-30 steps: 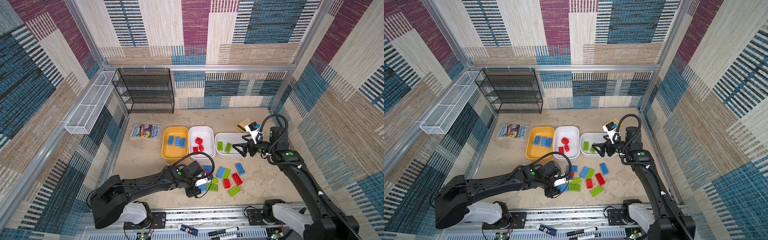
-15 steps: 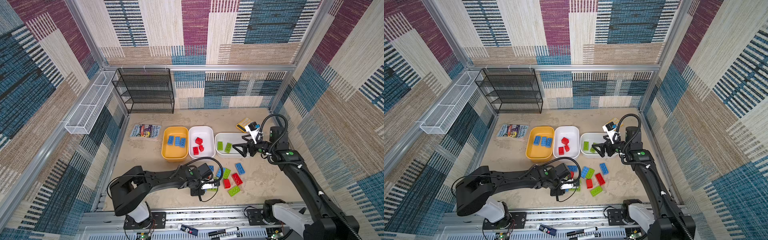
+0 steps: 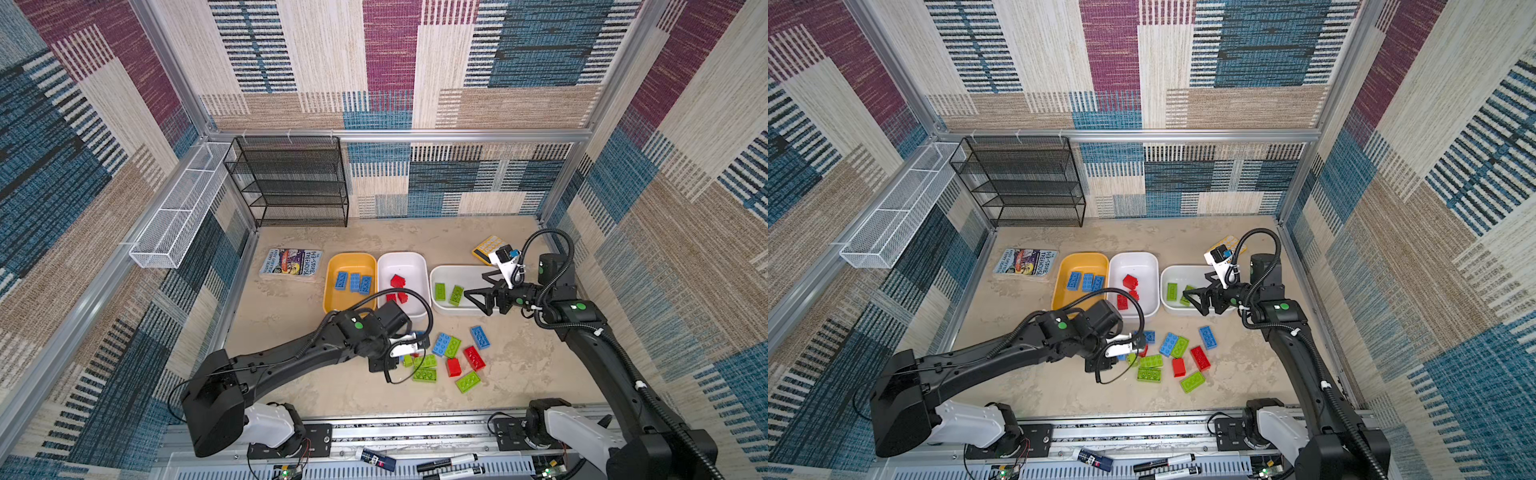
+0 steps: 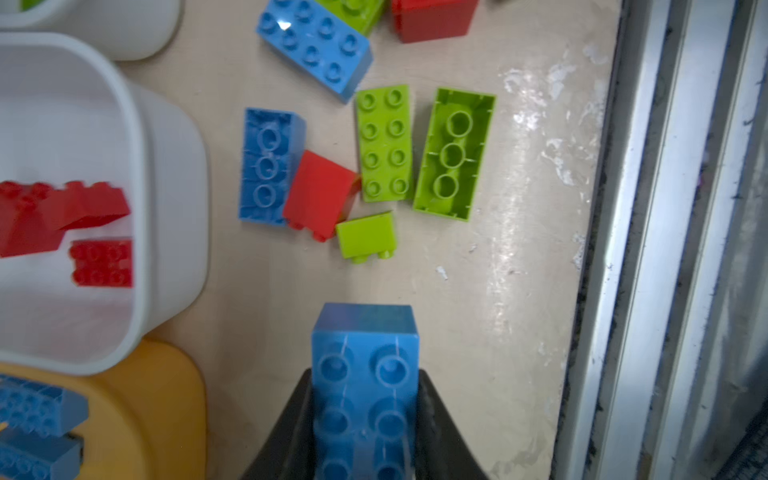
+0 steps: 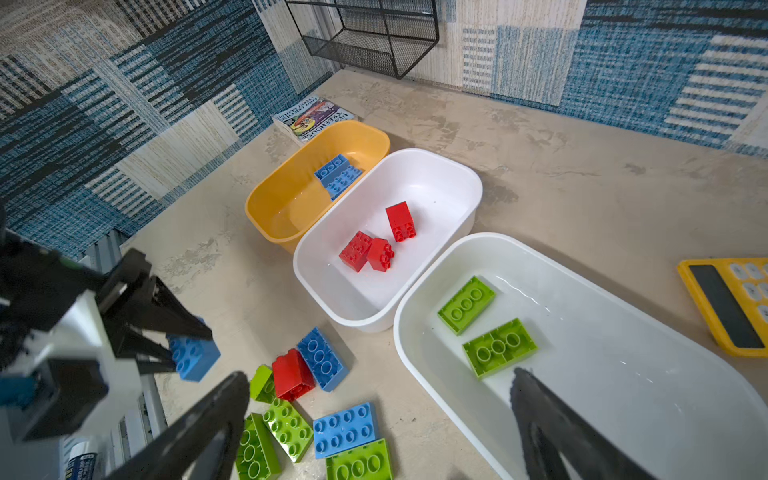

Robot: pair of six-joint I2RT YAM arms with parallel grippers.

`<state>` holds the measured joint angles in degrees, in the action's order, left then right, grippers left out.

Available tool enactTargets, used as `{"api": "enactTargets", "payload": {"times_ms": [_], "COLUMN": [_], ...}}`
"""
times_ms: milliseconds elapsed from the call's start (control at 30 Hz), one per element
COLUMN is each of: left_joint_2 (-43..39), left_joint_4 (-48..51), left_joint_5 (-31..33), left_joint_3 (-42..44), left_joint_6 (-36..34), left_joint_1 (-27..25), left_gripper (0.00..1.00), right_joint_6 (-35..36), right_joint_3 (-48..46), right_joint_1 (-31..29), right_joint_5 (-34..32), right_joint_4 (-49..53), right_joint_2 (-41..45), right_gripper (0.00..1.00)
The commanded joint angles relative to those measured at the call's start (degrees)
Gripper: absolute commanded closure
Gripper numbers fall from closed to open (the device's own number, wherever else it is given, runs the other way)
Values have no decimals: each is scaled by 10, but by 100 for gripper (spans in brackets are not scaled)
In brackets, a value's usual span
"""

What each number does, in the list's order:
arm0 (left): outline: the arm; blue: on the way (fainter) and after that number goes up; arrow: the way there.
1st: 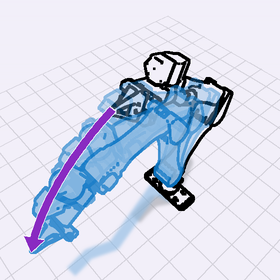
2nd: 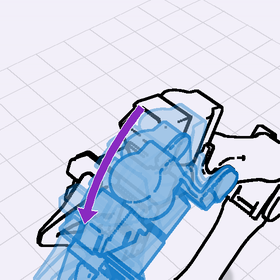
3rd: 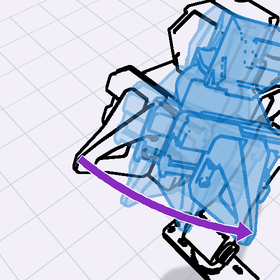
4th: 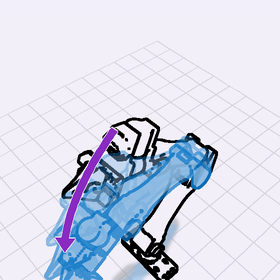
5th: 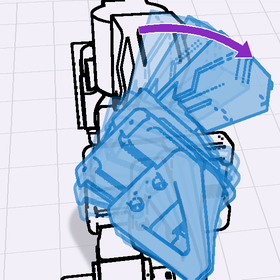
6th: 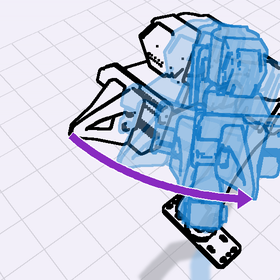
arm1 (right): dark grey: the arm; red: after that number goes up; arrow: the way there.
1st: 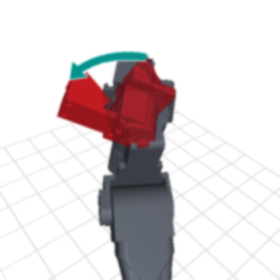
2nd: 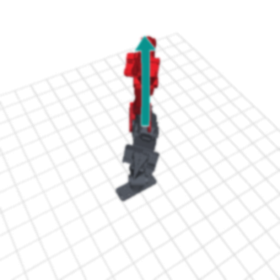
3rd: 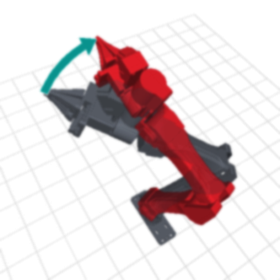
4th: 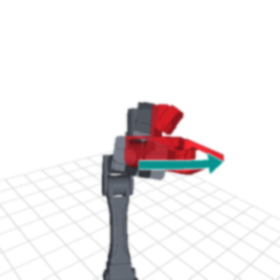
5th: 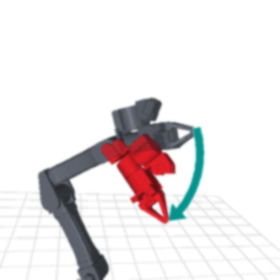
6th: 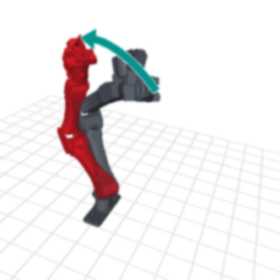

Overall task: Sort the legos into containers by color
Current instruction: 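Carry the blue brick with the left gripper into the yellow bin and release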

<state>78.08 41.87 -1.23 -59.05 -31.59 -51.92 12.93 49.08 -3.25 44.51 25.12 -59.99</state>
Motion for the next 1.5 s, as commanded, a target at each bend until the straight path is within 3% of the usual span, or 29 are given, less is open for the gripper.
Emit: {"api": "enactTargets", "payload": {"times_ms": [0,200,700,900,1233,1467], "left_joint_2": [-8,66,276,353,408,397], "left_joint_4": [44,2,-99,-71,-14,-13], "left_joint_5": [3,5,45,26,62,4], "left_joint_3": [-53,-142,-263,-335,-385,-386], "left_joint_6": [35,131,378,454,479,517], "left_joint_1": [91,206,317,322,324,324], "left_gripper": [72,74,74,74,71,52], "right_joint_6": [-15,-28,-36,-33,-33,-35], "right_joint_3": [5,12,8,7,-5,-7], "right_joint_1": [-2,-28,-46,-46,-46,-46], "right_joint_5": [30,40,31,24,23,24], "right_joint_4": [-28,-42,-44,-42,-48,-51], "right_joint_2": [-7,-21,-18,-19,-21,-21], "right_gripper": [1,1,1,1,1,1]}}
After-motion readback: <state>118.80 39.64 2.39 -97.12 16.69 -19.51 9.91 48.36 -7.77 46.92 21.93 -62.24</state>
